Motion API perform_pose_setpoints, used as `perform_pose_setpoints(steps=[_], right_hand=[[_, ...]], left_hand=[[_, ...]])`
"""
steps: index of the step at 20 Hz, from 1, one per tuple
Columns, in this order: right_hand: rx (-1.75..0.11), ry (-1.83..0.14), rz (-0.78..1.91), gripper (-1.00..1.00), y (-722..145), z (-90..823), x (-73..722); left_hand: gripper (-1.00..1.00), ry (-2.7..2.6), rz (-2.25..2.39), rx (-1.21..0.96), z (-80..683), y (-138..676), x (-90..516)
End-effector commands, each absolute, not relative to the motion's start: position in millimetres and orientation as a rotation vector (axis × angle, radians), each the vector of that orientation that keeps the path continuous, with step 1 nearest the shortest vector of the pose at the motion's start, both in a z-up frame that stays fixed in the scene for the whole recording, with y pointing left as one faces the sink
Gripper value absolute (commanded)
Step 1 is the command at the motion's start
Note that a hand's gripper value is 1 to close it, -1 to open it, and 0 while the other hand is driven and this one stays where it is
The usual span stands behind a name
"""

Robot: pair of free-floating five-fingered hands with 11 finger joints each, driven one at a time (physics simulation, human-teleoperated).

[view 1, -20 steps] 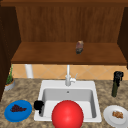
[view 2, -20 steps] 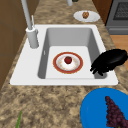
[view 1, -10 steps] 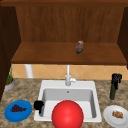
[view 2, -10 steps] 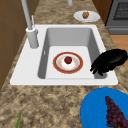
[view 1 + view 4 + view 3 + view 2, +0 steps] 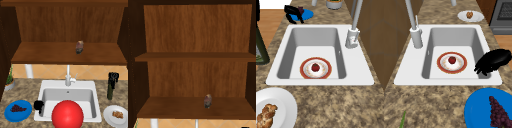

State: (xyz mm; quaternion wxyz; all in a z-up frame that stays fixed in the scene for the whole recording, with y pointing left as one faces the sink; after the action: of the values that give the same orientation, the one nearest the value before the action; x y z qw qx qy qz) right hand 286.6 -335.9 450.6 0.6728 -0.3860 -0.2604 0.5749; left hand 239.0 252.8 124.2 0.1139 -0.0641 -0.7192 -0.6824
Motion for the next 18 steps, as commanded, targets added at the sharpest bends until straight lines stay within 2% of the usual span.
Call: perform_pose_setpoints(steps=[1,18], right_hand=[[-0.867,-0.592,1.305,1.0,-313.7,465.9,278.4],[-0.832,-0.583,1.325,1.0,-225.2,549.6,256.0]], left_hand=[[0.0,-2.109,-2.001,-0.188,124.2,252.8,239.0],[0.0,-2.109,-2.001,-0.188,124.2,252.8,239.0]])
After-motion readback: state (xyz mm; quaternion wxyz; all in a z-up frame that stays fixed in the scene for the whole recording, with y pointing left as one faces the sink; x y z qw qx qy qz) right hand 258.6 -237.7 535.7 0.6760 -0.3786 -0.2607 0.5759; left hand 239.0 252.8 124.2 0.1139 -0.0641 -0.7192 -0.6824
